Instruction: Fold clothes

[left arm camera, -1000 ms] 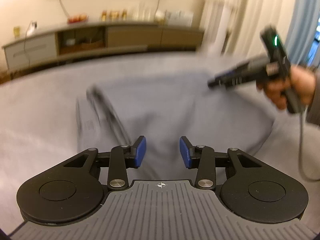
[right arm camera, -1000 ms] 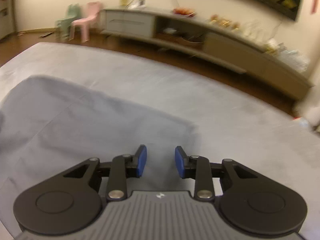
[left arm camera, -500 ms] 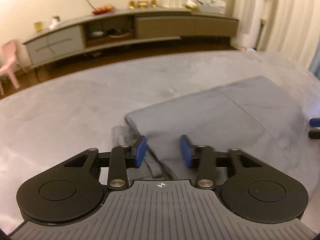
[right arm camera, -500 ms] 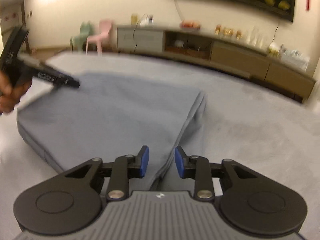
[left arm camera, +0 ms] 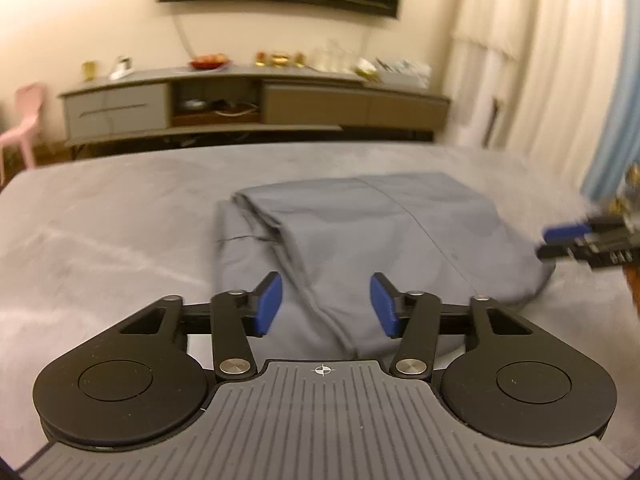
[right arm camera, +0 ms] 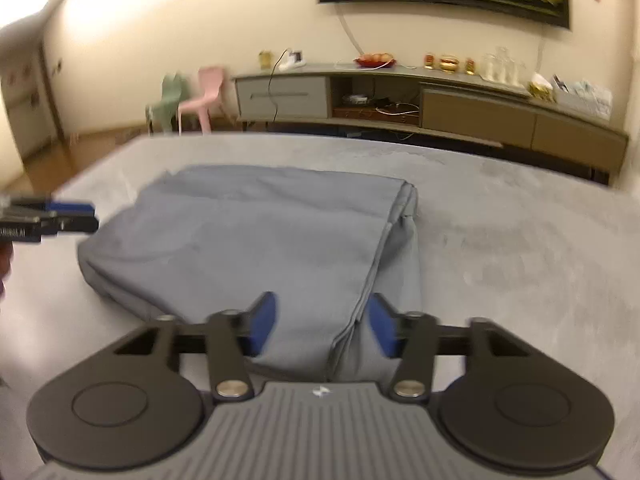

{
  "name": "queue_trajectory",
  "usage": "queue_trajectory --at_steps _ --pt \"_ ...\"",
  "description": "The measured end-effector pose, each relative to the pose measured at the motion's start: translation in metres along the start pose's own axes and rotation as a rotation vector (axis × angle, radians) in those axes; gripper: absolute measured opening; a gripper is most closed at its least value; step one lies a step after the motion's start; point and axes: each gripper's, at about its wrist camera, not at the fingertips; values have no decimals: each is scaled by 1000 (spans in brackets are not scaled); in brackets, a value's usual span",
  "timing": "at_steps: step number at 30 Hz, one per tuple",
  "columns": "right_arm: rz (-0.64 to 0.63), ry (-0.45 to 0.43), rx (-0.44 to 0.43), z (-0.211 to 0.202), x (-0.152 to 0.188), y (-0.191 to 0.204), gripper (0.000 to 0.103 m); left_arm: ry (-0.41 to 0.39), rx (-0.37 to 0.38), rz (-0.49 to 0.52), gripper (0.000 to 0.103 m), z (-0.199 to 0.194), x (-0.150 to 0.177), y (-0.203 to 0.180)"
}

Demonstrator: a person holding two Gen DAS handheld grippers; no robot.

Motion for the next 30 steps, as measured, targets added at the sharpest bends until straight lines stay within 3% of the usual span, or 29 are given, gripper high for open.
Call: queue_trajectory --at_steps 4,6,7,8,9,11,14,17,19,21,23,25,30 --pt "62 -4 -19 -4 8 -7 54 61 27 -26 46 18 13 -4" --pt "93 -5 -29 -6 11 -11 38 69 61 6 46 23 17 -18" --pt "108 -6 -34 -7 13 -12 31 68 73 21 43 25 18 -25" --pt "111 -12 -29 -7 12 -15 15 58 74 36 36 23 20 -33" --pt "113 -18 -24 -8 10 -17 9 44 66 50 32 18 23 -40" --pt "144 -35 -31 -9 -1 -22 6 33 80 41 19 14 24 -38" --pt "171 -56 -26 -13 -7 -27 6 14 121 -1 13 7 22 -30" --pt "200 -46 -34 -9 -4 -30 6 5 138 -25 14 11 23 -26" --pt "211 -33 -36 -4 -3 -29 6 -7 148 -38 23 12 24 -26" --pt "235 -32 -46 -4 -3 -31 5 -20 156 -51 25 12 26 -28" --pt "274 -40 -45 -5 -4 -38 4 12 166 -50 7 15 27 -27" --pt "316 -42 -26 -5 -6 -45 4 80 217 -63 0 19 29 -19" --pt "313 16 27 10 2 -48 4 132 241 -108 4 26 34 -5"
Point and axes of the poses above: each gripper's, at about its wrist camera, not at the fingertips, and z roughly the way its jaws point, y to its left, x to its underside, and after that the axes turned 7 degrees about x, right-handed
